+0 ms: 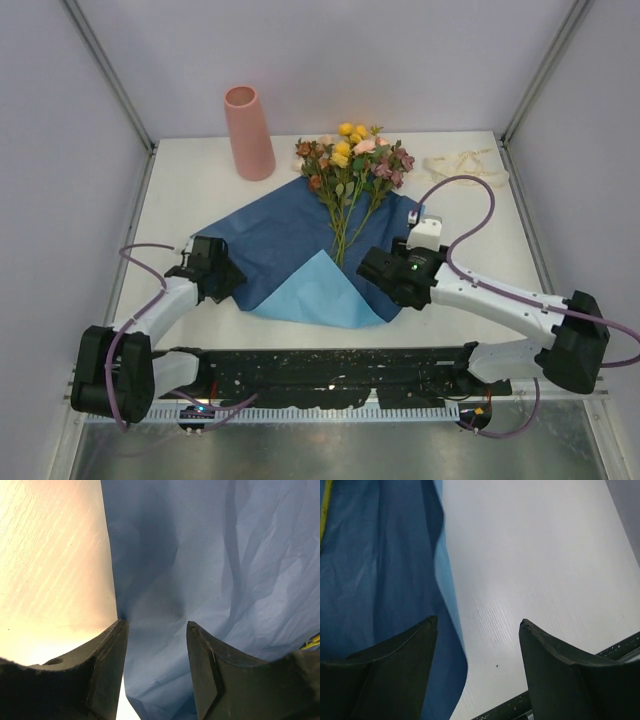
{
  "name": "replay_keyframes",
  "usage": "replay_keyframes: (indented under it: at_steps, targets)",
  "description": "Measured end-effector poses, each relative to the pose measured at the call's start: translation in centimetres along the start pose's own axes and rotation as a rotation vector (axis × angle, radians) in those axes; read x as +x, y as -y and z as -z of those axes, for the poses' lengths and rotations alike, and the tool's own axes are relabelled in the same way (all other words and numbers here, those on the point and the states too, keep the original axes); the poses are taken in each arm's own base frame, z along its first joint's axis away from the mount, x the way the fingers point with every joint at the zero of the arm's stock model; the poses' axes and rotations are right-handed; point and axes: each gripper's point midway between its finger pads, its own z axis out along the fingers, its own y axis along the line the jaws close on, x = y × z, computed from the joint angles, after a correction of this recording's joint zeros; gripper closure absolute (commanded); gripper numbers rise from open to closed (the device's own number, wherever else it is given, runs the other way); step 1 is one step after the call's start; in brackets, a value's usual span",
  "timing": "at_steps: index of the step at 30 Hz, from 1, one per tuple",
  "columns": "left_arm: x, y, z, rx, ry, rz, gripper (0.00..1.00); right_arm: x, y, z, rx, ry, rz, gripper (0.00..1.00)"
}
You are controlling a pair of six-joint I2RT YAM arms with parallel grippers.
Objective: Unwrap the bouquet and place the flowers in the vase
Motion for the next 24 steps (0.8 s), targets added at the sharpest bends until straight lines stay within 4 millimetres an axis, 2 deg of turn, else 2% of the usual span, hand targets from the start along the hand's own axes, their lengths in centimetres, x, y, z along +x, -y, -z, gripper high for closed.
replay_keyframes:
  at_steps: [4, 7, 9, 12, 13, 15, 17, 19, 24]
  targets:
    - [0.0, 0.0, -0.1, -0.003, -0.006, -0.012, 0.46, 0.9, 2.7, 0.8, 0.017, -0.042, -0.095, 0.29]
    - [-0.1, 0.2, -0.2, 0.0, -0.013, -0.032, 0.46, 0.3, 3.5, 1.4, 0.026, -0.043, -0.161, 0.28]
    - [0.0, 0.3, -0.2, 0.003, -0.016, -0.044, 0.46, -1.5, 3.4, 2.4, 0.001, -0.03, -0.217, 0.27]
    - [0.0, 0.3, -0.1, 0.009, -0.019, -0.059, 0.46, -5.6, 2.6, 4.4, -0.078, 0.011, -0.299, 0.26]
    - [0.1, 0.4, 0.0, 0.013, -0.023, -0.063, 0.45, -7.2, 2.1, 5.1, -0.131, 0.036, -0.307, 0.27]
    - [0.3, 0.7, 0.3, 0.036, -0.033, -0.075, 0.45, -9.2, 0.6, 6.2, -0.25, 0.071, -0.329, 0.35]
    - [0.4, 1.4, 0.8, 0.081, -0.043, -0.083, 0.45, -9.8, -1.4, 6.7, -0.4, 0.077, -0.33, 0.39]
    - [0.6, 2.6, 1.6, 0.152, -0.057, -0.097, 0.45, -9.2, -3.4, 5.9, -0.509, 0.053, -0.316, 0.41]
    - [1.1, 5.5, 3.5, 0.322, -0.083, -0.121, 0.45, -6.2, -8.6, 1.6, -0.688, -0.083, -0.215, 0.4]
